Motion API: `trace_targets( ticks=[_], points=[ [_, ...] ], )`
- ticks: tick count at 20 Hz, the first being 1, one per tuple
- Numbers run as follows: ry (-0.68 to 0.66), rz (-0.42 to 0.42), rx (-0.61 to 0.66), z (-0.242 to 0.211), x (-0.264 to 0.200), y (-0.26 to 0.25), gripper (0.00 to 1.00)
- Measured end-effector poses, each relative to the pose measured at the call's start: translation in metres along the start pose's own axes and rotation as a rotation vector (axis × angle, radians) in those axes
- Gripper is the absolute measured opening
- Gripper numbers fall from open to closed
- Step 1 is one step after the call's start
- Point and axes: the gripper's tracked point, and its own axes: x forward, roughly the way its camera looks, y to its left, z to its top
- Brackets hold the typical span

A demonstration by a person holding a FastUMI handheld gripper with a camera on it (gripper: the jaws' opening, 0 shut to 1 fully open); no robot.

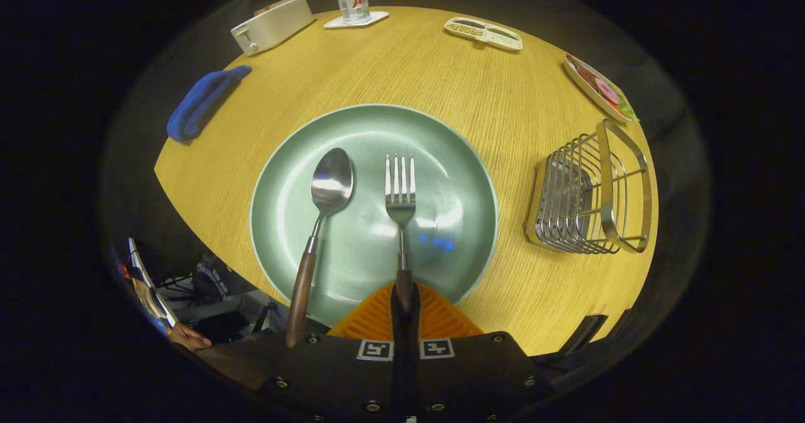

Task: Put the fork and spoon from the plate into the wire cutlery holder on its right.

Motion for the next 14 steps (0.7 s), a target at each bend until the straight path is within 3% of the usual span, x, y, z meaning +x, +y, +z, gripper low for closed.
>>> trace_targets(
  ticks=[2, 7, 11, 14],
  points=[
    [0.028, 0.022, -0.030, 0.001, -0.013, -0.006, 0.01],
    [0.097, -0.032, -0.132, -0.004, -0.048, -0.041, 0.01],
    [0.184, -0.124, -0.286, -0.013, -0.084, -0.079, 0.01],
    [0.194, -0.102, -0.327, -0.013, -0.111, -0.087, 0.01]
  ],
)
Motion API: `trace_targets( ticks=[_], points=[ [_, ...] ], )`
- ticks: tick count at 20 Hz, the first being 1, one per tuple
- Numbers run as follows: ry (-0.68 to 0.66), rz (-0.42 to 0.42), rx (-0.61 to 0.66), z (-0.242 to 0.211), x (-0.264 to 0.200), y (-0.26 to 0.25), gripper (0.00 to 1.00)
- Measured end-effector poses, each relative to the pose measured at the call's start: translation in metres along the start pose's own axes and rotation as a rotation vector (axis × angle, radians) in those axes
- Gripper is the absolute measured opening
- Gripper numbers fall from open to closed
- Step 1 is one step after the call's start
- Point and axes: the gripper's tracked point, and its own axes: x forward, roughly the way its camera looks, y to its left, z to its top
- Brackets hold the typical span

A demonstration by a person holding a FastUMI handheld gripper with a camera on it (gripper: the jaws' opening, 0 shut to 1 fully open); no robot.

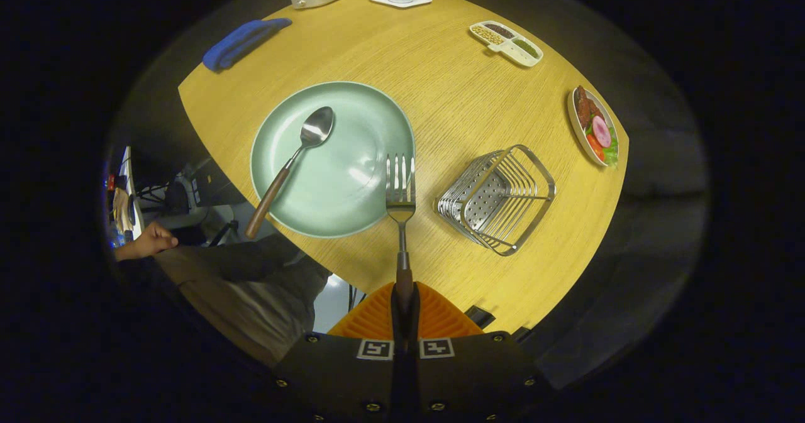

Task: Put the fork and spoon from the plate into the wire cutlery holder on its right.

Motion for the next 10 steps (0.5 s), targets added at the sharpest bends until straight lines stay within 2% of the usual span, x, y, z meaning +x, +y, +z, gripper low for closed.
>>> trace_targets(
  ticks=[5, 8, 10],
  points=[
    [0.067, -0.044, 0.019, -0.018, -0.034, -0.052, 0.01],
    [0.084, -0.099, 0.040, -0.018, -0.038, -0.084, 0.01],
    [0.104, -0.097, 0.054, -0.019, -0.036, -0.091, 0.01]
  ],
)
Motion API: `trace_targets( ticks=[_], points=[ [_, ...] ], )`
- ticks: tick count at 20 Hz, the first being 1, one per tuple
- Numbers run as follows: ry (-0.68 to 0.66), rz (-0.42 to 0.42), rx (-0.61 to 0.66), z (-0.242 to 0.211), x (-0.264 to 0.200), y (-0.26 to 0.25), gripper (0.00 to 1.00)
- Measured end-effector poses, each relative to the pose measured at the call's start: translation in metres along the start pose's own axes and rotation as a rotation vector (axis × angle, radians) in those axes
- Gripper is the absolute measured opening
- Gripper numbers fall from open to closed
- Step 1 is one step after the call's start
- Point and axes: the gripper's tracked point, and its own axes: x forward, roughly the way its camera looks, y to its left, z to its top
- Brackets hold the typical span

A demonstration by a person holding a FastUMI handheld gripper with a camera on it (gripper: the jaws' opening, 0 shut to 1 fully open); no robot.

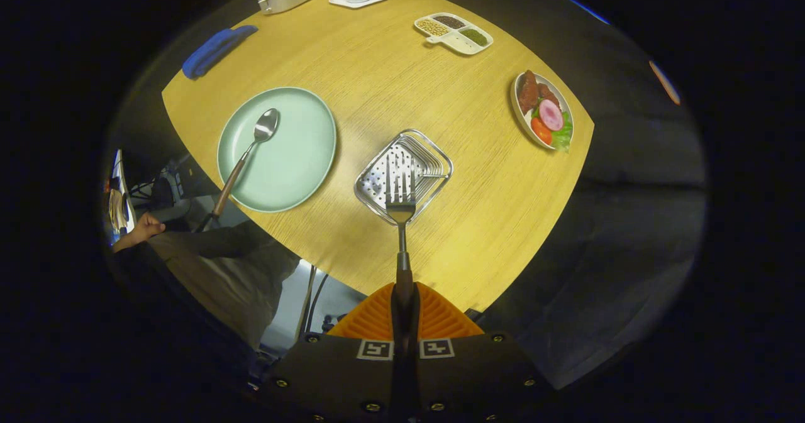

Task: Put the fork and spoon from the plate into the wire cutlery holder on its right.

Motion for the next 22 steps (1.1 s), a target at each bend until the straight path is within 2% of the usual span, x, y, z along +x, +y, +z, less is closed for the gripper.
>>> trace_targets(
  ticks=[4, 15, 17, 22],
  points=[
    [0.057, 0.057, 0.016, 0.000, 0.005, 0.005, 0.01],
    [0.252, 0.114, -0.005, 0.022, 0.034, 0.002, 0.01],
    [0.271, 0.109, 0.005, 0.031, 0.043, 0.000, 0.01],
    [0.350, 0.179, 0.073, 0.046, 0.055, 0.007, 0.05]
  ],
)
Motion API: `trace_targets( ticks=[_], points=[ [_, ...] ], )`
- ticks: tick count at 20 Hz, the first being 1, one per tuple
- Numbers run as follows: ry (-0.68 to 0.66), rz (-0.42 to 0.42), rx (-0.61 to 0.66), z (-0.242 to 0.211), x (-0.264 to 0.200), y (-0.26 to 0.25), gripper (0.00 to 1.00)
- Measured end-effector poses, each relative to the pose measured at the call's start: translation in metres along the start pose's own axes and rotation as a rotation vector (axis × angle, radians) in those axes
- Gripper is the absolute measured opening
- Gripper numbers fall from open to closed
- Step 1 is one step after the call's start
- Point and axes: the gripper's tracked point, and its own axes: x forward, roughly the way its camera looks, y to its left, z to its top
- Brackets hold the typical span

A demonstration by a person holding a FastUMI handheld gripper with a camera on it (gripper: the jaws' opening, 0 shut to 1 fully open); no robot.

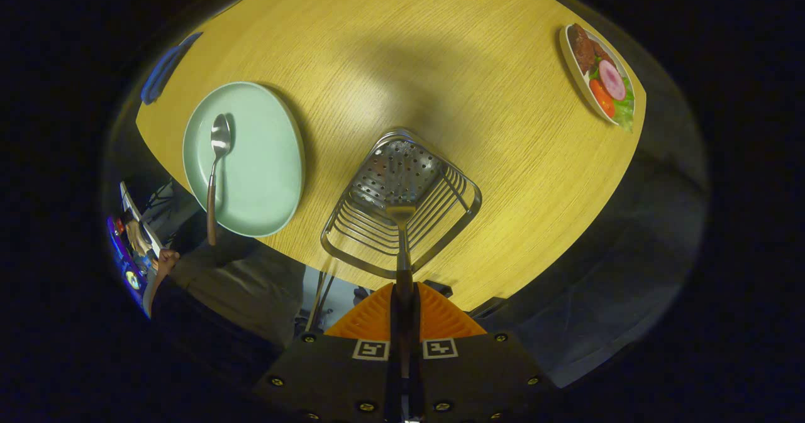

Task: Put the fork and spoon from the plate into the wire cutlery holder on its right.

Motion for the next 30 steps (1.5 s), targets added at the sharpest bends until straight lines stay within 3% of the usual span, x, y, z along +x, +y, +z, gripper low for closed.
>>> trace_targets(
  ticks=[7, 8, 9, 11, 19, 24, 30],
  points=[
    [-0.054, 0.048, 0.058, 0.008, -0.016, -0.003, 0.10],
    [-0.068, 0.064, 0.066, 0.006, -0.019, -0.002, 0.13],
    [-0.082, 0.079, 0.077, 0.004, -0.022, -0.003, 0.27],
    [-0.134, 0.103, 0.115, 0.003, -0.032, -0.005, 0.31],
    [-0.299, 0.128, 0.182, -0.032, -0.044, 0.018, 0.31],
    [-0.382, 0.169, 0.170, -0.047, -0.043, 0.068, 0.31],
    [-0.386, 0.222, 0.134, -0.049, -0.019, 0.125, 0.31]
  ],
)
